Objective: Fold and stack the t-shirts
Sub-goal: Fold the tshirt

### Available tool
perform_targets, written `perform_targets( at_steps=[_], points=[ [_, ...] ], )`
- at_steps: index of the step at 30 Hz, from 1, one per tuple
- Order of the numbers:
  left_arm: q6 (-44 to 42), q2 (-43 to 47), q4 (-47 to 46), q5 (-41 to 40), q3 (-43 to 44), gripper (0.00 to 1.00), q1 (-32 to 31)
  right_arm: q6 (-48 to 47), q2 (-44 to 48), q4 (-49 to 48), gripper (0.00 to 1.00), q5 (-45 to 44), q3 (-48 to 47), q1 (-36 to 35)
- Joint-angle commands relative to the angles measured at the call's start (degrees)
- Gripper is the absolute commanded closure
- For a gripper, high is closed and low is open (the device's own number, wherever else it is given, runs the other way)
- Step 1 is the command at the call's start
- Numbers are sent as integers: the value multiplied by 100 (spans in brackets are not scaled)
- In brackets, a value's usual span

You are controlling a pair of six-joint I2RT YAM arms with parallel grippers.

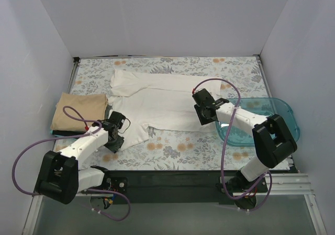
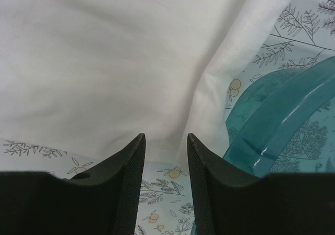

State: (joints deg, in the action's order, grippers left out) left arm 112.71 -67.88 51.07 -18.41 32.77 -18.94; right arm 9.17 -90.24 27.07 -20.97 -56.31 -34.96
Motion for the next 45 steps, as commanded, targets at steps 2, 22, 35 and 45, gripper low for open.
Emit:
perform_targets(
  at_steps=[2, 22, 35, 45],
  points=[
    [190, -577, -809, -233, -35, 100, 4, -12, 68, 272, 55, -565, 15, -2],
    [-232, -15, -1055, -470, -113, 100, 4, 2186, 51, 158, 45, -918, 666, 42],
    [-328, -200, -1029, -593, 413, 100, 4, 1887, -653, 97, 73, -355, 657, 77],
    [-381, -138, -888, -725, 774, 100, 4, 1448, -337, 70, 99, -197, 473, 86]
  ],
)
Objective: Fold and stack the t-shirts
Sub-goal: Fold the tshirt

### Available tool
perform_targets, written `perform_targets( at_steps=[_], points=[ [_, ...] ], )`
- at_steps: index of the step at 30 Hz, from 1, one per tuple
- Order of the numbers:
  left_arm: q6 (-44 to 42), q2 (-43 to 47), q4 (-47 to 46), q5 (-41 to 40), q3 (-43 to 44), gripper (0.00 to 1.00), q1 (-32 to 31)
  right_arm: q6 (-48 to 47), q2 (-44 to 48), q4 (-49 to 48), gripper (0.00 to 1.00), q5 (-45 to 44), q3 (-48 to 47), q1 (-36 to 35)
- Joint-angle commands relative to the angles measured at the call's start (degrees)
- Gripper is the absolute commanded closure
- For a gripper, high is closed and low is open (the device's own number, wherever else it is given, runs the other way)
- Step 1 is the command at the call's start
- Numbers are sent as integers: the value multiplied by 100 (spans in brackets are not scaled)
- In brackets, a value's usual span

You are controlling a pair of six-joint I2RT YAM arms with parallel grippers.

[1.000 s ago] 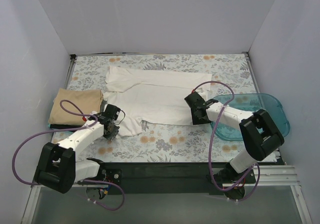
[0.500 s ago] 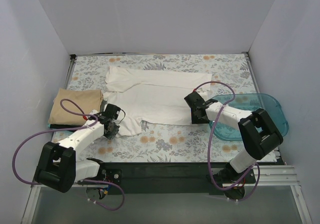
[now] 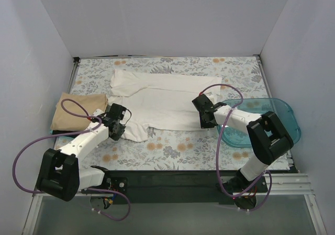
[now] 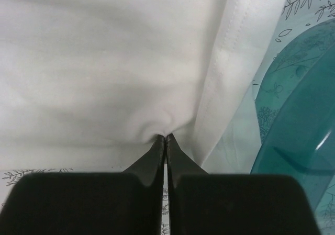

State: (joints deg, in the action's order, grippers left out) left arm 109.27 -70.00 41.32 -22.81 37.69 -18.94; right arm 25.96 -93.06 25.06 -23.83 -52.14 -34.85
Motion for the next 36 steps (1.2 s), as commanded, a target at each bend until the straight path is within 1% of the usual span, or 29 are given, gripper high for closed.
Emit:
perform_targets(
  at_steps=[1, 4, 8, 10, 11, 12, 21, 27, 30, 36],
  points=[
    [-46, 83, 87, -303, 326, 100, 4, -257, -11, 306, 99, 72, 3, 75],
    [-143, 118, 25, -312, 528, 100, 4, -424, 94, 421, 99, -60, -191, 75],
    [-275, 39, -80, -321, 879, 100, 4, -582, 60, 596, 99, -157, -673, 119],
    [-336, -118, -124, -356, 1142, 100, 4, -661, 7, 710, 99, -174, -823, 171],
    [-354, -259, -116, -373, 1353, 100, 4, -723, -89, 789, 99, -183, -1050, 206],
    [-398, -260, -133, -374, 1355, 100, 4, -750, -90, 790, 99, -183, -1053, 242],
    [-679, -1314, -274, -365, 2681, 100, 92, -1215, -555, 1167, 99, 151, -2114, 575],
    [-899, -1964, -370, -321, 3602, 100, 294, -1549, -977, 1431, 99, 283, -2801, 848],
    [-1039, -2297, -449, -312, 3929, 100, 373, -1733, -1232, 1458, 99, 388, -3152, 971],
    [-1426, -2940, -677, -181, 4782, 100, 558, -1883, -1707, 1528, 99, 634, -3768, 1226]
  ],
)
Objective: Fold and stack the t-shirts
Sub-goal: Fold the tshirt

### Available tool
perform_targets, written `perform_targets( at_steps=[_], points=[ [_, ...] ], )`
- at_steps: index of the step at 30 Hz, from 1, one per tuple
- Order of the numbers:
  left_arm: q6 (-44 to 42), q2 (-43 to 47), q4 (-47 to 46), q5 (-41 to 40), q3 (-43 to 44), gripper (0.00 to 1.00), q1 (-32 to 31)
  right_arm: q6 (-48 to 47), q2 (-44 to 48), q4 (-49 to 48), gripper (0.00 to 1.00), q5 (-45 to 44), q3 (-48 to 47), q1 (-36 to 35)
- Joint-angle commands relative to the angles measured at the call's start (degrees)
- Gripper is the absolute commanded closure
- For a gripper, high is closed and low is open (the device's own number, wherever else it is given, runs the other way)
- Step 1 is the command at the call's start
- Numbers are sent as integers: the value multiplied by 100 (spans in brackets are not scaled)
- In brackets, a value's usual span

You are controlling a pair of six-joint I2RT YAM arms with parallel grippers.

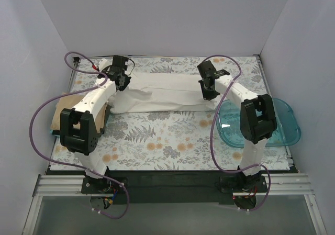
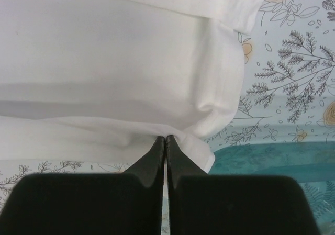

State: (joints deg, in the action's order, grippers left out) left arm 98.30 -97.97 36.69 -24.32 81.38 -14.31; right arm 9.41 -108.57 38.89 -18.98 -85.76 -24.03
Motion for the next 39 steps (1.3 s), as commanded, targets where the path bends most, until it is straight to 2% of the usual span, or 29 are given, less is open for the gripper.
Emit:
perform_targets(
  at_steps=[1, 11, 19, 20, 22, 23, 24, 25, 26, 27, 28, 31, 34, 38, 39],
  points=[
    [-399, -317, -249, -21, 631, 100, 103, -246, -242, 162, 99, 184, -468, 162],
    [-1638, -1223, -1242, 348, 1642, 100, 174, -475, -726, 215, 99, 404, -1039, 408],
    [-2315, -2207, -1533, 620, 2451, 100, 384, -563, -1218, 242, 98, 624, -1584, 610],
    [-2385, -2304, -1594, 699, 2522, 100, 402, -589, -1297, 259, 97, 633, -1715, 671],
    [-2473, -2628, -1647, 709, 2802, 100, 463, -686, -1516, 277, 87, 572, -2083, 698],
    [-2526, -2743, -1665, 752, 2926, 91, 481, -738, -1605, 277, 80, 493, -2233, 742],
    [-2692, -2884, -1656, 822, 3101, 79, 499, -843, -1745, 285, 66, 405, -2383, 759],
    [-2754, -3077, -1665, 788, 3381, 58, 499, -862, -1816, 294, 65, 91, -2558, 768],
    [-2816, -3174, -1656, 745, 3549, 49, 508, -871, -1886, 338, 64, -86, -2900, 786],
    [-2938, -3254, -1630, 709, 3699, 35, 508, -905, -1895, 390, 59, -201, -3033, 777],
    [-2940, -3307, -1560, 683, 3961, 10, 516, -923, -1861, 417, 55, -194, -3104, 786],
    [-2782, -3106, -1278, 709, 3860, 9, 516, -1073, -1466, 400, 47, 409, -2904, 777],
    [-2475, -2474, -1313, 761, 3052, 8, 516, -1090, -1053, 338, 40, 1156, -2368, 698],
    [-2184, -1797, -1383, 1086, 1771, 8, 508, -1126, -806, 259, 31, 1617, -1937, 453],
    [-2149, -1674, -1392, 1148, 1619, 8, 508, -1108, -797, 233, 3, 1634, -1893, 400]
  ],
)
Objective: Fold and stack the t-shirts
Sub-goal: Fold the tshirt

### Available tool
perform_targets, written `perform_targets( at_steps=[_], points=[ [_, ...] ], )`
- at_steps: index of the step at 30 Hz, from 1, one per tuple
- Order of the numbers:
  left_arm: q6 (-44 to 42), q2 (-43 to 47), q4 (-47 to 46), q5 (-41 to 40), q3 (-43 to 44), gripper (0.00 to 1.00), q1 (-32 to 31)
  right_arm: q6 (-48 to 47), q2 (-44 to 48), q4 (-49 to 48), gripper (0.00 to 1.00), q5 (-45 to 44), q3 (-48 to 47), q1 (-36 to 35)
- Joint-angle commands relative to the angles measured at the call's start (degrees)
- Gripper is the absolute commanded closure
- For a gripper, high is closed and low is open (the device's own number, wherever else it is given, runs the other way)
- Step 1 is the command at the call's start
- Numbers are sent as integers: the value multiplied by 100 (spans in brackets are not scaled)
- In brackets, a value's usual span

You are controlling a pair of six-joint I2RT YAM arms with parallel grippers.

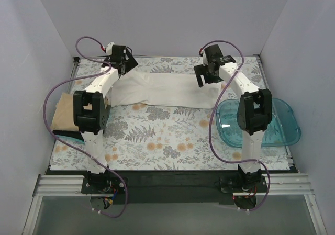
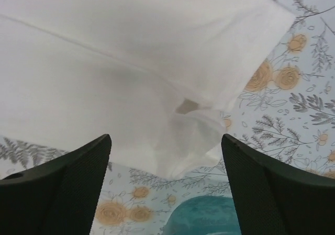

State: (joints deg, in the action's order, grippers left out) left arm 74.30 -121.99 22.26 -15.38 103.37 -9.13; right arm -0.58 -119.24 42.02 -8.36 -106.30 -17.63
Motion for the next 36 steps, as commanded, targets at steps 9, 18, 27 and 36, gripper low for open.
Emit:
perform_targets(
  at_steps=[9, 18, 27, 36],
  points=[
    [594, 493, 164, 667, -1460, 8, -2, 365, -107, -124, 2, 449, 663, -382],
    [691, -711, 770, 509, -354, 8, 165, 471, -757, -150, 2, 449, 261, 321],
    [498, -1897, 1017, 737, 1427, 7, 359, 76, -1005, -185, 2, 1372, -13, 410],
    [848, -3067, 359, 1955, 2811, 5, 411, 733, 29, -693, 2, 1477, 1873, -433]
  ],
)
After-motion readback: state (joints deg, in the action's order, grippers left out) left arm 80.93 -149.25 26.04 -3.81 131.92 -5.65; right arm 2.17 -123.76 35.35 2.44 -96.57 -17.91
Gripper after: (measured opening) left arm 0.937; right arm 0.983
